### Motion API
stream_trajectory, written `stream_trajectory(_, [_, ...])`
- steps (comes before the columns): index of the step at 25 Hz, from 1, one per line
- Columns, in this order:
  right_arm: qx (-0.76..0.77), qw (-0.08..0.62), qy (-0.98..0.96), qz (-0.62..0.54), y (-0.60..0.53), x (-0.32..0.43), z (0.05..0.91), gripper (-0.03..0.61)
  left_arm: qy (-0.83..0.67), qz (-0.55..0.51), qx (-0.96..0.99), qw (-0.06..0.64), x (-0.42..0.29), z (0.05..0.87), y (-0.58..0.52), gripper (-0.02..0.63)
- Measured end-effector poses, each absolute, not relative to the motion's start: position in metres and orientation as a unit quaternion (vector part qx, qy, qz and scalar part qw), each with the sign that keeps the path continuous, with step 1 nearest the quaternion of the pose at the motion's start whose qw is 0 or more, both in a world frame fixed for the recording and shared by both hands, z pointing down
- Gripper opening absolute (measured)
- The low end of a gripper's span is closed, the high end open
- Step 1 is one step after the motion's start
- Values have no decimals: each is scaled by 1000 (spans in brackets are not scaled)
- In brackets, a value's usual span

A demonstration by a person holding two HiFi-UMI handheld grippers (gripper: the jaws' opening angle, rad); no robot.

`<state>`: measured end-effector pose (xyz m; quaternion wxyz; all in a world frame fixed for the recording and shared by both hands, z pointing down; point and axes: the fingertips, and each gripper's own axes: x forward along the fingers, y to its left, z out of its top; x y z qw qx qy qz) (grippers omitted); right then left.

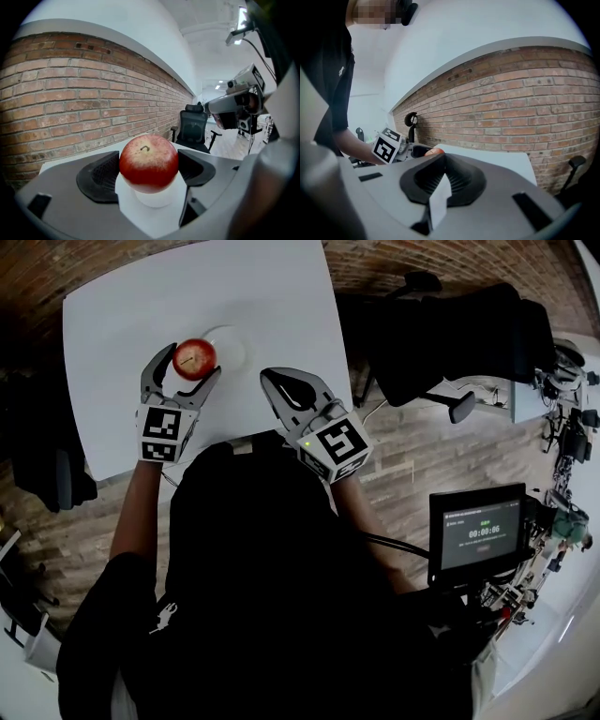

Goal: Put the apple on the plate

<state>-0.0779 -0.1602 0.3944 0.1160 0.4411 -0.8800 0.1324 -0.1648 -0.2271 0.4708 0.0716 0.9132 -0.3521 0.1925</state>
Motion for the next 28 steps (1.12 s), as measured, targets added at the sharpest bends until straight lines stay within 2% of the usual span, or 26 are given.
stream_trajectory(3, [420, 117, -892, 121, -163, -86, 390, 3, -369, 191, 906, 84, -172, 480, -225, 393])
stream_trajectory(7, [405, 124, -897, 123, -178, -32, 396, 3, -378, 208, 898, 91, -116, 499, -236, 393])
stream_trajectory(14, [394, 137, -898, 139, -184, -4, 410, 3, -385, 221, 891, 93, -82, 534, -247, 393])
stream_trajectory(28, [417, 158, -882, 155, -170, 3, 416, 3, -376, 253, 887, 86, -80, 575, -248, 393])
